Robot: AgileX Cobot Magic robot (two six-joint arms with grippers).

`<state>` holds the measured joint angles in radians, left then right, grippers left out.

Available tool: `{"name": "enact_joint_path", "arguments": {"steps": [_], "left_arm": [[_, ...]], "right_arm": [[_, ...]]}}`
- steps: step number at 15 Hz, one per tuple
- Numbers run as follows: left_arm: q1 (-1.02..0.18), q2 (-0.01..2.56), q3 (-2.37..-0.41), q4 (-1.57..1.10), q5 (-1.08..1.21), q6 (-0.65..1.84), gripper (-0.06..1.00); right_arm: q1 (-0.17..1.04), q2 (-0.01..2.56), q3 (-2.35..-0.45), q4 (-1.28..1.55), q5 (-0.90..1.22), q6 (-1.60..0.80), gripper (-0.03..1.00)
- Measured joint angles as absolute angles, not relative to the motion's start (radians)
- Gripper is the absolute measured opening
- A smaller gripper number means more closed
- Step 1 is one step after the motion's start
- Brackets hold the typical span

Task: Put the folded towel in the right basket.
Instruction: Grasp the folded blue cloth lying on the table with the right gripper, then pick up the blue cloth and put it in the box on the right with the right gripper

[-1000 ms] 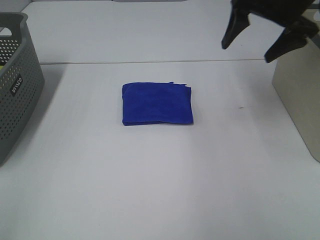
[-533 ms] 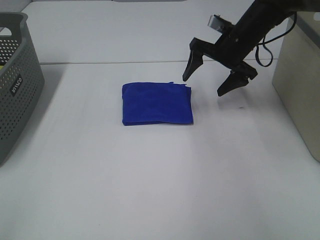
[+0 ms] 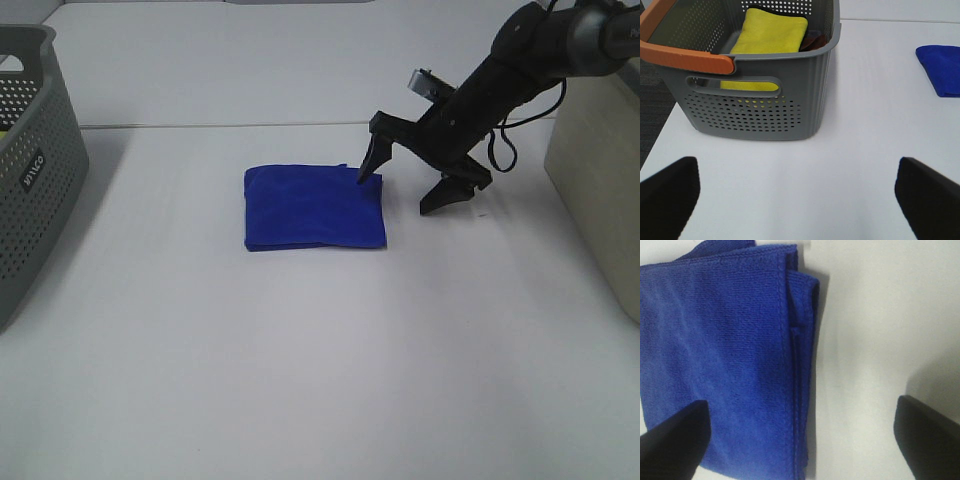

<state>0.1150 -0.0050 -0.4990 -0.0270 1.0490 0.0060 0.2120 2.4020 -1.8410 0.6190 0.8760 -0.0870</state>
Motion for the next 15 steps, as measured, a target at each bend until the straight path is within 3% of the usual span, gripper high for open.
{"name": "enact_joint_path", "arguments": {"steps": [6, 8, 10, 12, 14, 15], "left_arm": [[0.115, -0.005, -0.499, -0.026, 1.049, 0.006, 0.99], [0.115, -0.005, -0.499, -0.026, 1.049, 0.006, 0.99], [0.115, -0.005, -0.499, -0.026, 1.049, 0.006, 0.99], [0.115, -0.005, -0.499, -0.026, 1.049, 0.006, 0.99], [0.115, -0.005, -0.499, -0.026, 1.049, 0.006, 0.99], [0.115, -0.005, -0.499, -0.026, 1.049, 0.006, 0.99]], "right_arm": [[0.239, 2.437, -1.853, 0.665, 0.852, -0.088, 0.92], [0.285, 2.444, -1.853, 0.674, 0.797, -0.088, 0.86], [0.336, 2.459, -1.853, 0.718, 0.747, -0.088, 0.69], [0.372, 2.476, -1.853, 0.727, 0.710, -0.088, 0.37], [0.386, 2.480, -1.853, 0.725, 0.695, -0.094, 0.13], [0.388, 2.480, -1.853, 0.725, 0.695, -0.099, 0.13]]}}
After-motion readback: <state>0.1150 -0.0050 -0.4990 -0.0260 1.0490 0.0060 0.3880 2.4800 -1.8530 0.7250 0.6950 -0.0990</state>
